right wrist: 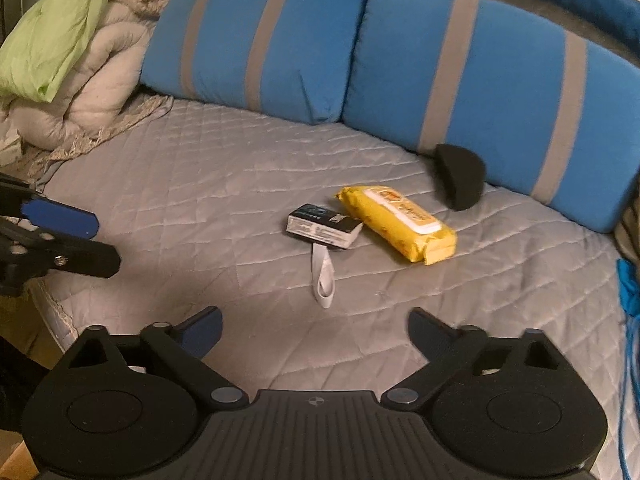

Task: Organize soft objects
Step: 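Grasp the white strap beside the small black box with the right tool, then lift the white strap up off the bed with the right tool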

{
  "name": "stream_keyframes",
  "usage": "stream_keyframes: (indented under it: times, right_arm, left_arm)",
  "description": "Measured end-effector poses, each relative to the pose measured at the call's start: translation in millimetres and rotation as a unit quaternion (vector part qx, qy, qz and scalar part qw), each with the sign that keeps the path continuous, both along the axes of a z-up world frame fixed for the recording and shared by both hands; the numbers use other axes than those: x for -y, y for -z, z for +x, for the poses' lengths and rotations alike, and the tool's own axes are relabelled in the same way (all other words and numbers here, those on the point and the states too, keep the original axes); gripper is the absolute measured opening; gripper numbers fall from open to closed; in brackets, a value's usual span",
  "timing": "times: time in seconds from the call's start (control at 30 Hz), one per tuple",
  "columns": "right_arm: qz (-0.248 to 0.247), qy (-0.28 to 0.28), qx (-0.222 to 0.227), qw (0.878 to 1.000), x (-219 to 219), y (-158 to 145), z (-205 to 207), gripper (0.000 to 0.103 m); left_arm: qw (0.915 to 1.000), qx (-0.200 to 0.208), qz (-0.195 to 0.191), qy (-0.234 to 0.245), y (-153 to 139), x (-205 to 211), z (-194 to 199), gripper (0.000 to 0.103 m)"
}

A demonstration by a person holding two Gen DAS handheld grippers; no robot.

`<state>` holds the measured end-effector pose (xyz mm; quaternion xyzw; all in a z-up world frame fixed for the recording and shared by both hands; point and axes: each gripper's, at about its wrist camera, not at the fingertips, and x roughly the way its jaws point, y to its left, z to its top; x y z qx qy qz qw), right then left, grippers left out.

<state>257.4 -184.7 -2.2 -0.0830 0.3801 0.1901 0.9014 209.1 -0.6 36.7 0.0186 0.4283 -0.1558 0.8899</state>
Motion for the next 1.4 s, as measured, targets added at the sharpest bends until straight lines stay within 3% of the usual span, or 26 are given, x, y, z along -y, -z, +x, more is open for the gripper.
stream_keyframes:
  times: [0.47, 1.2, 1.23, 1.3, 1.37, 1.4]
  right_arm:
    - [0.011, 0.006, -0.029, 0.999, -20, 33, 56, 0.063]
    - [0.029, 0.041, -0.046, 0.998, -25, 87, 115, 0.041]
    - [0.03, 0.041, -0.046, 0.998, -25, 87, 115, 0.039]
    - [0.04, 0.041, -0.054, 0.997, -24, 87, 115, 0.018]
    - [0.036, 0.034, -0.061, 0.997, -25, 85, 113, 0.006]
    - [0.032, 0.03, -0.062, 0.997, -27, 84, 112, 0.005]
  left_arm:
    - [0.9996, -0.019, -0.015, 0.013, 0, 4, 3, 0.048]
    - [0.9992, -0.039, -0.012, 0.001, 5, -2, 12, 0.048]
    - [0.9991, -0.04, -0.011, 0.002, 5, -2, 12, 0.048]
    - [0.9991, -0.042, -0.009, 0.006, 6, 0, 12, 0.048]
    - [0.999, -0.042, -0.006, 0.009, 6, 1, 13, 0.048]
    - [0.999, -0.042, -0.005, 0.01, 7, 3, 13, 0.048]
